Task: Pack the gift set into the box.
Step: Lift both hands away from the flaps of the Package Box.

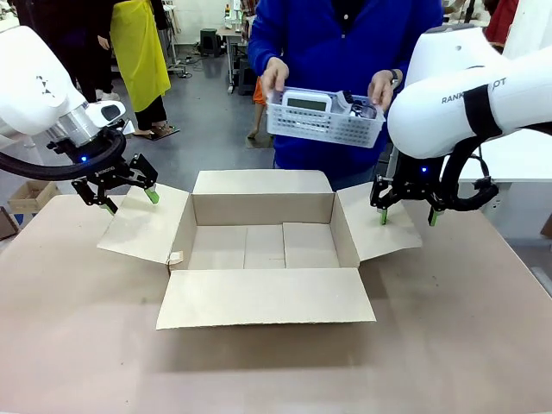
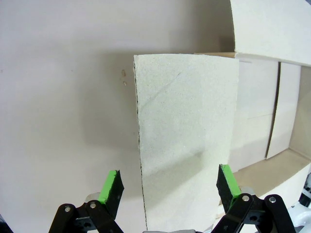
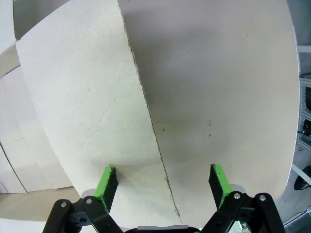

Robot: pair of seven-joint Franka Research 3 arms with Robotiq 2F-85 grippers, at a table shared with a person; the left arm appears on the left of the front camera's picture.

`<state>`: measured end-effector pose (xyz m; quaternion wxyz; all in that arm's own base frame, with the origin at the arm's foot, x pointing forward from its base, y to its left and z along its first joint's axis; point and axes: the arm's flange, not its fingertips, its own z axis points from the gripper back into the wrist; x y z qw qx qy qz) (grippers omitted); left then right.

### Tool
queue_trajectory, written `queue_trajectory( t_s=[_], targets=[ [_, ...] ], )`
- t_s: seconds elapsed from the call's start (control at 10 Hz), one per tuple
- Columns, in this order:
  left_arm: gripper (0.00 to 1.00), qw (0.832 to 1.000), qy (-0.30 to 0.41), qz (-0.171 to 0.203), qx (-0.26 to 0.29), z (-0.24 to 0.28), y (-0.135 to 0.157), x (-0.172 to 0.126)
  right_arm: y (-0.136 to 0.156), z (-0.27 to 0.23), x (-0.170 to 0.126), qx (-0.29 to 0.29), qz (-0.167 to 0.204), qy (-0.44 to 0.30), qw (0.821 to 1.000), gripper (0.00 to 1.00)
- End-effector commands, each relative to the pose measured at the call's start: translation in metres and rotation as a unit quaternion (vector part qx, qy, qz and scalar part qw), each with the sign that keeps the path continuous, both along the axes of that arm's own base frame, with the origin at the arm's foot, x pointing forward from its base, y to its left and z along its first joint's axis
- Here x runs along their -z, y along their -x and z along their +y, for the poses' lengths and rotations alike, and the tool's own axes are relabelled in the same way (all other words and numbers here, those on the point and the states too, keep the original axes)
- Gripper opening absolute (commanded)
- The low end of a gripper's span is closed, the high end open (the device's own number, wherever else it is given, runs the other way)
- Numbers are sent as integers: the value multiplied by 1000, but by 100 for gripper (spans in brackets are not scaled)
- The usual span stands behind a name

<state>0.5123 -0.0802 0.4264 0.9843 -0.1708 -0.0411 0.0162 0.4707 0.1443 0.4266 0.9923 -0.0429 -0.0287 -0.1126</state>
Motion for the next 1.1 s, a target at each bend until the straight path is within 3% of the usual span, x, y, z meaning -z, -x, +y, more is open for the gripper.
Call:
queue_trajectory(
  t_s=[0.0, 1.0],
  targets=[
    [100, 1000, -6, -2, -5, 1, 1, -2, -1, 1, -1, 11, -4, 14, 1000, 100],
    [100, 1000, -6, -2, -5, 1, 1, -2, -1, 1, -1, 11, -4, 14, 1000, 100]
  ],
)
